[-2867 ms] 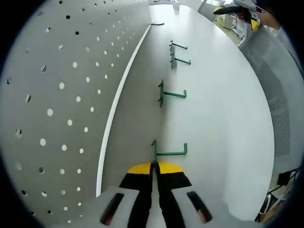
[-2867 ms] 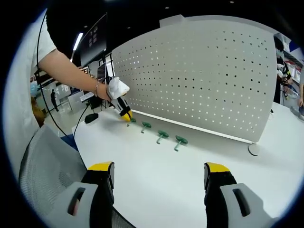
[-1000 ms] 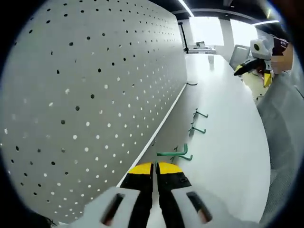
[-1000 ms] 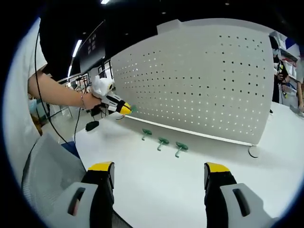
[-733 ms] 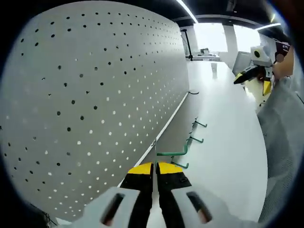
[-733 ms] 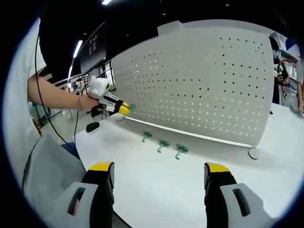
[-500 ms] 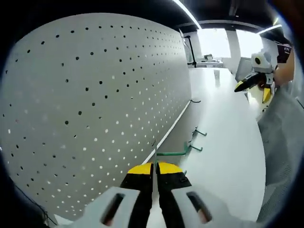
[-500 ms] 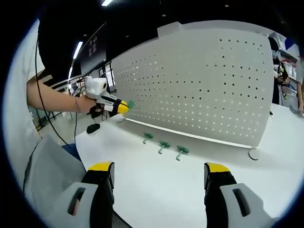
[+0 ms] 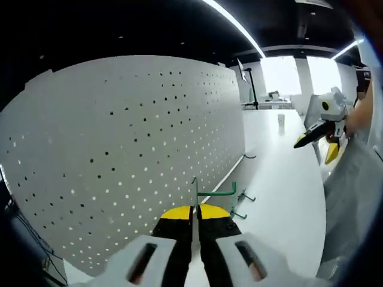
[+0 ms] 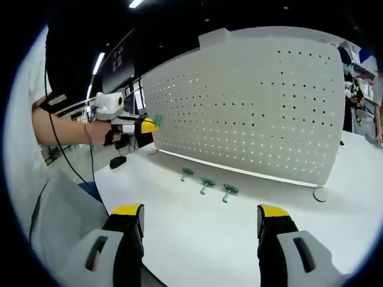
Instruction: Insert the hook assembly into the mounting plate slot until the hook locks in place.
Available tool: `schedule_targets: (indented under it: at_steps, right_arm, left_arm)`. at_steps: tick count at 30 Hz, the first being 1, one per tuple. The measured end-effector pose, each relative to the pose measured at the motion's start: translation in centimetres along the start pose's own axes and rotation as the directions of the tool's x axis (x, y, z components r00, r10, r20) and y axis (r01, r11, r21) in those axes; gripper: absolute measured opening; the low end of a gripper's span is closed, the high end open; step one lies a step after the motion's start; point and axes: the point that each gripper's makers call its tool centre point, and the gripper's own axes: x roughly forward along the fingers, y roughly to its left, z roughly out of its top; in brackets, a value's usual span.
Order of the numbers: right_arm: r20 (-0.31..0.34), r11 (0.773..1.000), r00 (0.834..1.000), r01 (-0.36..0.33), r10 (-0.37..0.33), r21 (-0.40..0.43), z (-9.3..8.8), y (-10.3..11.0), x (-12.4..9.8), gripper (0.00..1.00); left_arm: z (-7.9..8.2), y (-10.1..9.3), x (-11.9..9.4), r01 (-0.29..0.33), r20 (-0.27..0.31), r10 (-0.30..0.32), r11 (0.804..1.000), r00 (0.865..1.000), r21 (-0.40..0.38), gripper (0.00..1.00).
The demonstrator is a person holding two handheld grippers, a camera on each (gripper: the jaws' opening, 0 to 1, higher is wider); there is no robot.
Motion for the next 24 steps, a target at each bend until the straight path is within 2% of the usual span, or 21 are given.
schedule_targets:
  at_steps: [3,7,9,12,17,18,24]
  right_arm:
    - [0.001,1.000,1.000,-0.002,0.002,0.002,0.0,0.0,0.0,0.74]
    - [0.006,1.000,1.000,-0.003,0.003,0.003,0.1,0.0,0.0,0.74]
    - [0.008,1.000,1.000,-0.004,0.004,0.003,0.1,0.1,0.0,0.74]
    - [0.008,1.000,1.000,-0.004,0.004,0.006,0.0,0.0,0.0,0.74]
    - [0.007,1.000,1.000,-0.004,0.004,0.009,0.1,0.1,0.0,0.74]
    - [0.008,1.000,1.000,-0.003,0.003,0.006,0.1,0.0,0.0,0.74]
    - [0.007,1.000,1.000,-0.005,0.005,0.006,0.1,0.1,0.0,0.74]
  left_arm:
    - [1.5,-0.6,-0.4,-0.014,0.046,0.015,1.000,0.999,-0.019,0.02]
    - [2.5,-1.2,-0.7,-0.022,0.084,0.025,0.999,0.996,-0.031,0.02]
    - [3.4,-1.7,-1.0,-0.017,0.116,0.025,0.997,0.993,-0.070,0.02]
    - [4.1,-2.5,-1.4,-0.023,0.126,0.030,0.998,0.992,-0.056,0.02]
    - [5.8,-3.1,-2.1,-0.035,0.177,0.047,0.997,0.983,-0.066,0.02]
    - [6.2,-3.2,-2.2,-0.028,0.197,0.047,0.995,0.979,-0.097,0.02]
    - [6.1,-3.6,-2.2,-0.020,0.190,0.036,0.996,0.981,-0.084,0.02]
